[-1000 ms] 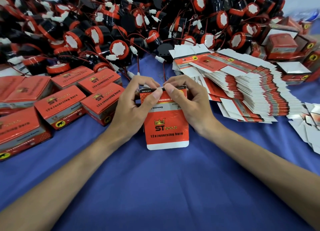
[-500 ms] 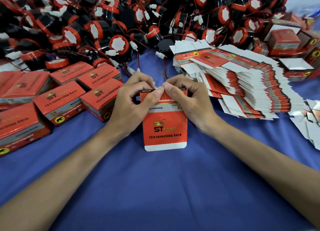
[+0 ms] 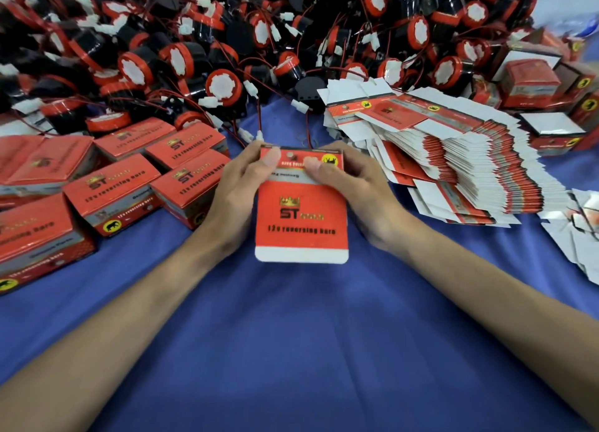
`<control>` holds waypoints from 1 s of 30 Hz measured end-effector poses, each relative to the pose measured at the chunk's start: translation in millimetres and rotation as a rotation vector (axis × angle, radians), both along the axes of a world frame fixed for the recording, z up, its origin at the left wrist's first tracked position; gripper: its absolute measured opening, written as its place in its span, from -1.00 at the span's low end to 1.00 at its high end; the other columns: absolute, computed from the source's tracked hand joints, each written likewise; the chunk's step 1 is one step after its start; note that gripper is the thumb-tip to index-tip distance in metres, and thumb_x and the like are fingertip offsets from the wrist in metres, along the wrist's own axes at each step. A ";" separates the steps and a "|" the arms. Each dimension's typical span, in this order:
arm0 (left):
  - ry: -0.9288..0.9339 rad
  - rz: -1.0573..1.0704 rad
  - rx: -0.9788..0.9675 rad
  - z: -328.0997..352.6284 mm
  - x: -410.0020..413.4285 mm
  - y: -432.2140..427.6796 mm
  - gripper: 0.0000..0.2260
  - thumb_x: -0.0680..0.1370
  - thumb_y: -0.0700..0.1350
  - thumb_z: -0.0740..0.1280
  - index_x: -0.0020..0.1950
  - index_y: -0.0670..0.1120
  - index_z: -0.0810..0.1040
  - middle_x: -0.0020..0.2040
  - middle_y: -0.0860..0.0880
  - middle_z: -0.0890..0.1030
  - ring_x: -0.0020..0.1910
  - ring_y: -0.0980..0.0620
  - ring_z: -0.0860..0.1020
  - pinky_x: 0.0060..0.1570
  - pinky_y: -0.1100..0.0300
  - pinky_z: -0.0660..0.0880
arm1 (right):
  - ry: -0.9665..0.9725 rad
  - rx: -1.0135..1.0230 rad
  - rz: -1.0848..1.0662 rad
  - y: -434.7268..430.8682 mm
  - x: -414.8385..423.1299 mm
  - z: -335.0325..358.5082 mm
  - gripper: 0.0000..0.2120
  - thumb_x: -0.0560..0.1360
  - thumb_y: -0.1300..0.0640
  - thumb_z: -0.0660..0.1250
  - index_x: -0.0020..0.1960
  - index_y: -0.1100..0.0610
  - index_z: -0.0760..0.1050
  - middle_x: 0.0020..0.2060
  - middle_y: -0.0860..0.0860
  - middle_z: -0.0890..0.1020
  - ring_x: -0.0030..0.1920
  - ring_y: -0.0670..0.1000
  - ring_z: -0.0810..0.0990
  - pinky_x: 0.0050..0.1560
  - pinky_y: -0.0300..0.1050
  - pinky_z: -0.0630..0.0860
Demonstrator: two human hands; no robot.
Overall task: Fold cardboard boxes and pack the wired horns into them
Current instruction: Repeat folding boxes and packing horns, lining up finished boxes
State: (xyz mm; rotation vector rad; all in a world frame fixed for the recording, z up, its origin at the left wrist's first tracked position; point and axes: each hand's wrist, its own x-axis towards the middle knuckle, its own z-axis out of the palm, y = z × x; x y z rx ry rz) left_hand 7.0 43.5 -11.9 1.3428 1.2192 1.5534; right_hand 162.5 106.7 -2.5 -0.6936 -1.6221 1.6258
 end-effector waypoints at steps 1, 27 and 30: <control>-0.013 -0.041 0.013 -0.9 -1.8 -0.8 -0.70 0.53 0.14 0.26 -0.02 -0.10 0.46 -0.17 -0.02 0.58 -0.19 0.01 0.57 -0.13 0.09 0.50 | 0.013 -0.061 -0.013 1.5 0.0 0.6 -0.88 0.41 0.05 0.42 -0.18 0.07 0.50 -0.24 0.02 0.65 -0.21 0.02 0.65 -0.09 -0.03 0.55; -0.104 0.197 0.009 -6.0 1.0 5.7 -0.71 0.41 -0.33 0.43 0.06 -0.08 0.50 -0.08 0.02 0.63 -0.04 0.07 0.60 -0.02 0.11 0.53 | -0.102 0.133 0.358 -7.0 9.3 1.8 -0.21 0.21 0.05 0.34 0.42 0.00 0.19 0.15 -0.11 0.44 0.16 -0.10 0.45 0.22 -0.13 0.41; -0.138 0.197 -0.022 -1.8 5.3 4.1 -0.76 0.40 -0.24 0.41 0.02 -0.06 0.50 -0.01 -0.15 0.58 0.03 -0.17 0.58 0.11 -0.17 0.51 | -0.208 0.231 0.247 -14.2 1.6 -2.8 -0.18 0.24 -0.15 0.40 0.42 -0.14 0.13 0.25 -0.18 0.41 0.32 -0.08 0.43 0.34 0.02 0.41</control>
